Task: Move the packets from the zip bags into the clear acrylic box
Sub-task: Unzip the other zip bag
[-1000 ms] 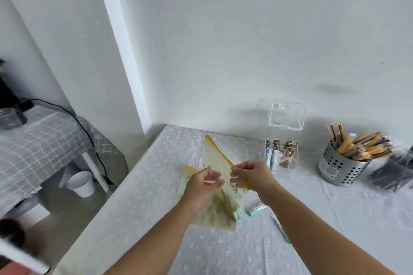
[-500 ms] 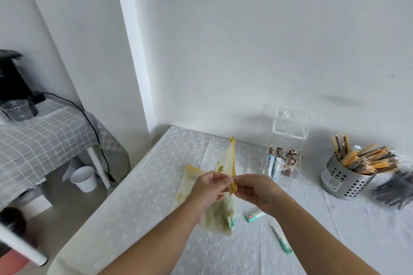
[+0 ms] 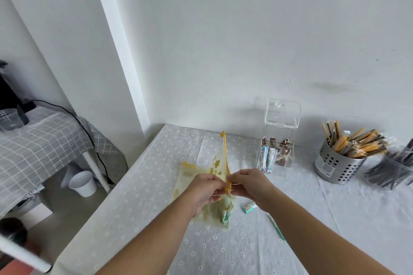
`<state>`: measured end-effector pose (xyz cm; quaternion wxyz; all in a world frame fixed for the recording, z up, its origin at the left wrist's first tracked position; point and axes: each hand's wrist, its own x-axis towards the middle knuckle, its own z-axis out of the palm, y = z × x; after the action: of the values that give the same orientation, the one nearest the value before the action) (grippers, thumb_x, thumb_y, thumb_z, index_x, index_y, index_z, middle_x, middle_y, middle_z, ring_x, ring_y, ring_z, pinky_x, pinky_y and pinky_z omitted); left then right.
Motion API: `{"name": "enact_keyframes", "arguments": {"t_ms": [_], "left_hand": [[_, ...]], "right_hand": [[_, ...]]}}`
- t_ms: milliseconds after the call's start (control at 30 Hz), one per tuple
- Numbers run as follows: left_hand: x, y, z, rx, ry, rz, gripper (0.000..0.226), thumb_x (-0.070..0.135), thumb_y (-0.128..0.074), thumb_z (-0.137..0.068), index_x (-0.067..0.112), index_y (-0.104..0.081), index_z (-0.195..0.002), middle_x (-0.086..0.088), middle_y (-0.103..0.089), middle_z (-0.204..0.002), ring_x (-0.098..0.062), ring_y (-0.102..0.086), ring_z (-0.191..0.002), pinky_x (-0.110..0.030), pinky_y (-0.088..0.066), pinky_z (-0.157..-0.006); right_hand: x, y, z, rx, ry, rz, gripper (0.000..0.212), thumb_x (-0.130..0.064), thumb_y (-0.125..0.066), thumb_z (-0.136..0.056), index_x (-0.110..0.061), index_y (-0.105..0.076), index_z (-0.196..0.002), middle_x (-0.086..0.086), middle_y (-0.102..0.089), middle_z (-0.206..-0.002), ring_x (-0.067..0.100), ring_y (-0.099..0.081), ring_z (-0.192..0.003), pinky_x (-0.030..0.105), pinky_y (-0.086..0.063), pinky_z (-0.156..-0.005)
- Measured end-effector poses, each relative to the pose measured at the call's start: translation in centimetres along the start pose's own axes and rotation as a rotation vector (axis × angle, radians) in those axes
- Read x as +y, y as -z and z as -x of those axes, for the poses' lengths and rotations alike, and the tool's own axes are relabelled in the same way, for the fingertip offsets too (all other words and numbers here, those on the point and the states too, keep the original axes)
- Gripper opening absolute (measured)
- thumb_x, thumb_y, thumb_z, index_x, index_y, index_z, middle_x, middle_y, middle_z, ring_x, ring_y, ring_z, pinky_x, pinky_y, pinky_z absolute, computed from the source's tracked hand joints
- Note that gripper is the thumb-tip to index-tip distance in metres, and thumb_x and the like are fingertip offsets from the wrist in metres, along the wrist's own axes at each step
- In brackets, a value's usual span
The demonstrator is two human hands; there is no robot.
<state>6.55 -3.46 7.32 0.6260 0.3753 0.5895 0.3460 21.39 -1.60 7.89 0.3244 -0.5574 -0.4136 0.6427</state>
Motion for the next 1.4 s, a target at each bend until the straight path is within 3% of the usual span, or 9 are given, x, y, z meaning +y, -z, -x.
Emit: {"name": "enact_keyframes", "arguments": {"t_ms": [167,367,567,833,933,1033,1200,1400], "left_hand": [[-0.3,-0.4,0.2,0.05,0.02,0.032,0.013,0.011,-0.067,-0.085,0.01,-0.059,-0.074,-0.007,-0.068,-0.078,-0.013,-0.066,-0.069,-0.027,-0.055,-0.059],[-0.5,-1.1,0.1,0.136,0.003,0.028,0.018,0.004,-0.061,-0.088,0.008,-0.057,-0.071,-0.012,-0.066,-0.078,-0.019,-0.063,-0.071,-0.027,-0.055,-0.059],[-0.7,-0.5,0.7,0.092,0.029,0.214,0.024,-0.003,-0.054,-0.09,0.005,-0.055,-0.068,-0.012,-0.064,-0.07,-0.018,-0.061,-0.064,-0.024,-0.054,-0.053],[0.4,0.5,0.7,-0.014,-0.036,-0.186,0.015,0.021,-0.064,-0.086,0.013,-0.058,-0.075,-0.005,-0.069,-0.076,-0.014,-0.066,-0.065,-0.029,-0.057,-0.062],[0.9,0.4,0.5,-0.042,-0.086,-0.264,0.022,0.021,-0.058,-0.089,0.018,-0.056,-0.068,-0.002,-0.069,-0.073,-0.015,-0.066,-0.064,-0.031,-0.056,-0.064],[1.0,0.1,0.6,-0.011,-0.15,-0.276,0.026,0.017,-0.05,-0.091,0.017,-0.054,-0.066,0.001,-0.065,-0.065,-0.011,-0.063,-0.059,-0.028,-0.053,-0.062],[0.4,0.4,0.4,0.112,-0.179,0.014,0.031,0.01,-0.043,-0.092,0.016,-0.048,-0.062,-0.001,-0.066,-0.065,-0.011,-0.063,-0.063,-0.028,-0.043,-0.067],[0.4,1.0,0.4,-0.041,-0.208,-0.26,0.024,0.019,-0.05,-0.093,0.02,-0.049,-0.069,0.0,-0.064,-0.078,-0.008,-0.066,-0.07,-0.026,-0.037,-0.064]], "right_hand": [[0.0,0.0,0.4,-0.001,0.02,0.0,0.024,-0.007,-0.068,-0.083,0.015,-0.064,-0.091,0.018,-0.072,-0.078,0.019,-0.07,-0.064,0.02,-0.058,-0.059],[0.1,-0.4,-0.1,0.052,0.022,0.054,0.013,0.001,-0.064,-0.084,0.004,-0.06,-0.073,0.019,-0.069,-0.074,0.019,-0.069,-0.061,0.02,-0.059,-0.058],[-0.1,0.1,0.2,-0.064,-0.028,-0.133,0.018,0.01,-0.053,-0.088,0.005,-0.056,-0.071,0.022,-0.068,-0.077,0.022,-0.07,-0.064,0.021,-0.057,-0.055],[-0.8,0.3,-0.3,-0.157,0.112,0.289,0.016,-0.005,-0.064,-0.086,-0.007,-0.06,-0.07,0.007,-0.063,-0.07,0.011,-0.06,-0.064,0.022,-0.054,-0.071],[-0.9,0.4,-0.5,-0.175,0.119,0.272,0.018,-0.005,-0.063,-0.087,-0.008,-0.058,-0.07,0.004,-0.062,-0.069,0.009,-0.06,-0.063,0.024,-0.054,-0.073],[-0.9,0.3,-0.5,-0.163,0.115,0.208,0.02,-0.002,-0.06,-0.087,-0.007,-0.057,-0.069,0.013,-0.063,-0.076,0.018,-0.062,-0.071,0.026,-0.057,-0.078],[-0.5,0.5,-0.5,-0.081,0.057,-0.023,0.026,-0.002,-0.045,-0.093,-0.005,-0.05,-0.068,0.022,-0.063,-0.086,0.022,-0.066,-0.068,0.025,-0.061,-0.066],[-1.0,0.7,-0.7,-0.071,0.086,0.181,0.012,-0.012,-0.061,-0.088,-0.003,-0.057,-0.081,0.011,-0.071,-0.077,0.015,-0.068,-0.061,0.026,-0.058,-0.063]]}}
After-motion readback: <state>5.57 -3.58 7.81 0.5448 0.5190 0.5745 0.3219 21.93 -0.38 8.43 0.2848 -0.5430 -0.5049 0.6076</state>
